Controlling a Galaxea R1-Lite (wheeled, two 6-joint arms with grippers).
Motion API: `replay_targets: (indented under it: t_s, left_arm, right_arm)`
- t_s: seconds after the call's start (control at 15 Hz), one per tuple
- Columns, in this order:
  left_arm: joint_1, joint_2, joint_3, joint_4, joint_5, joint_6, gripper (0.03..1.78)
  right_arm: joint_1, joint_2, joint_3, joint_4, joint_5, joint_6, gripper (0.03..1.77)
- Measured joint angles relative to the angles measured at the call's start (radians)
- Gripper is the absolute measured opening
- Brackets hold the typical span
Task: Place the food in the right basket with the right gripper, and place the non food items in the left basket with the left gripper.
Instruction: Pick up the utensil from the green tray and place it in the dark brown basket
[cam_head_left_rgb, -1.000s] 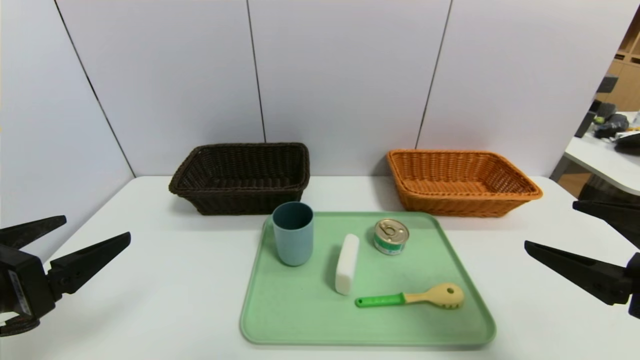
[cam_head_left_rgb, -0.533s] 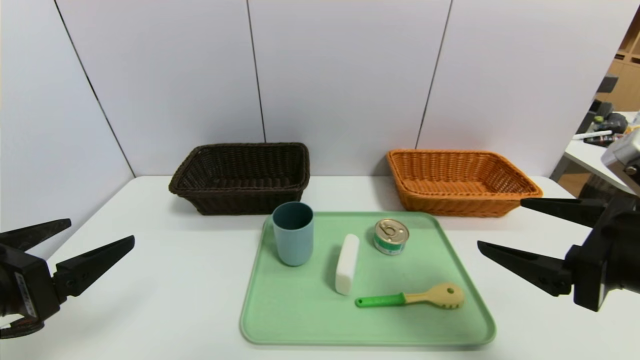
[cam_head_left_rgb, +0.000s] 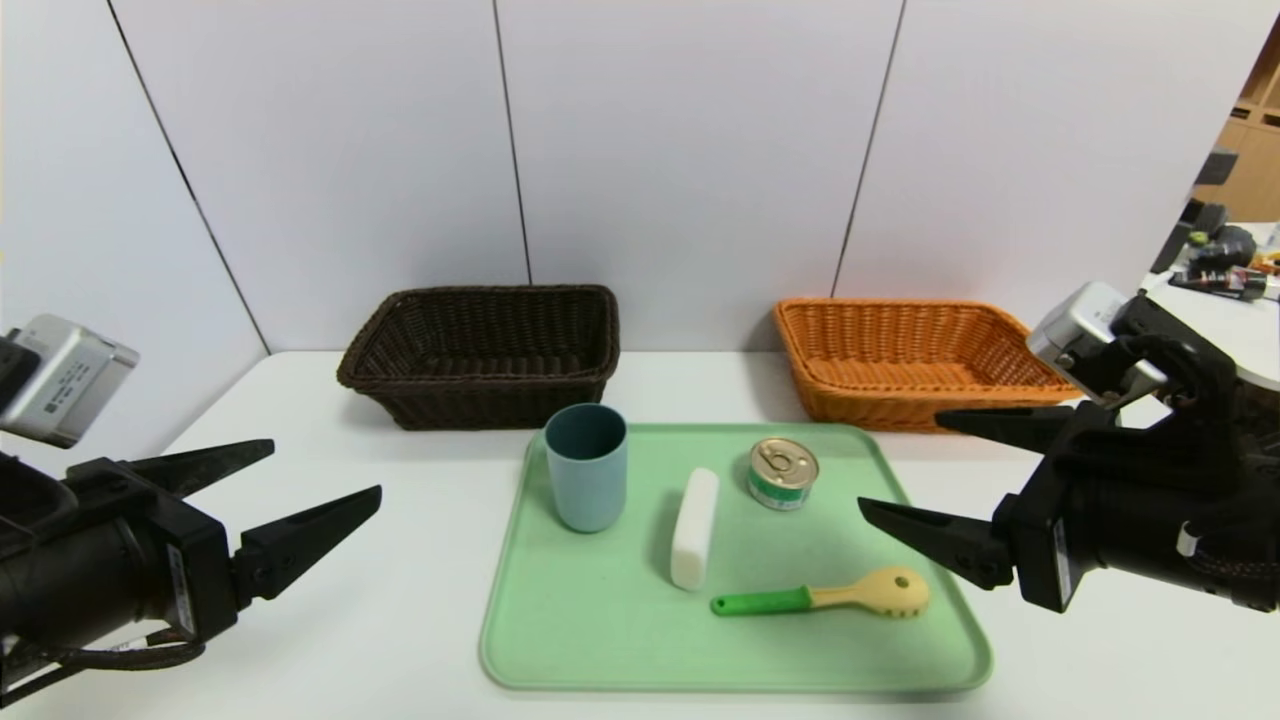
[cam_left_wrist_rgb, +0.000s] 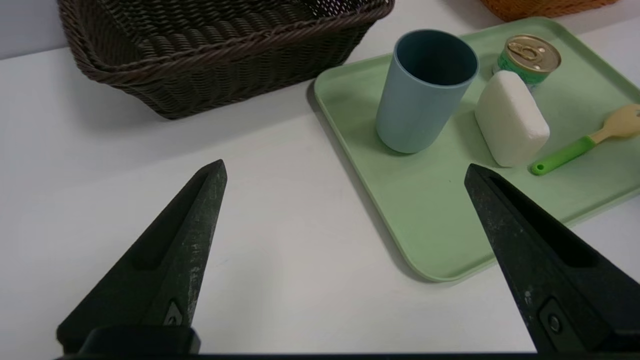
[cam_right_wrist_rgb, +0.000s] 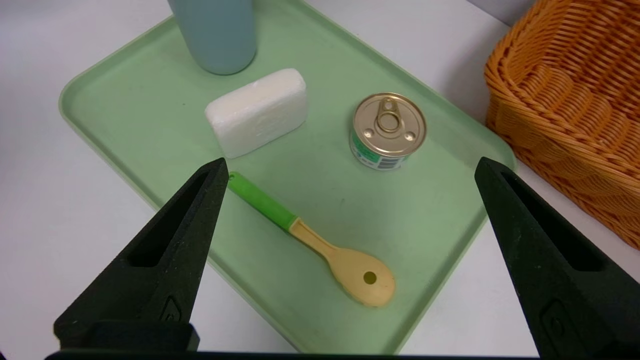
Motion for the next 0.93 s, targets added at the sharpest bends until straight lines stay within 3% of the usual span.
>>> replay_targets:
  t_s: [0.2, 0.6, 0.93]
  left_arm:
    - [-0.013, 0.018, 0.006, -0.001, -0.001, 0.000, 1.69]
    - [-0.036, 0.021, 0.024, -0.001, -0.002, 0.001, 1.69]
    - [-0.039, 0.017, 0.027, -0.001, -0.001, 0.004, 1.69]
  right_arm:
    - [0.022, 0.040, -0.049, 0.072, 0.002, -0.024, 1.70]
    - [0.069, 0.124, -0.207, 0.374, 0.005, -0.176, 1.70]
    - [0.070, 0.218, -0.389, 0.627, 0.004, -0.253, 1.70]
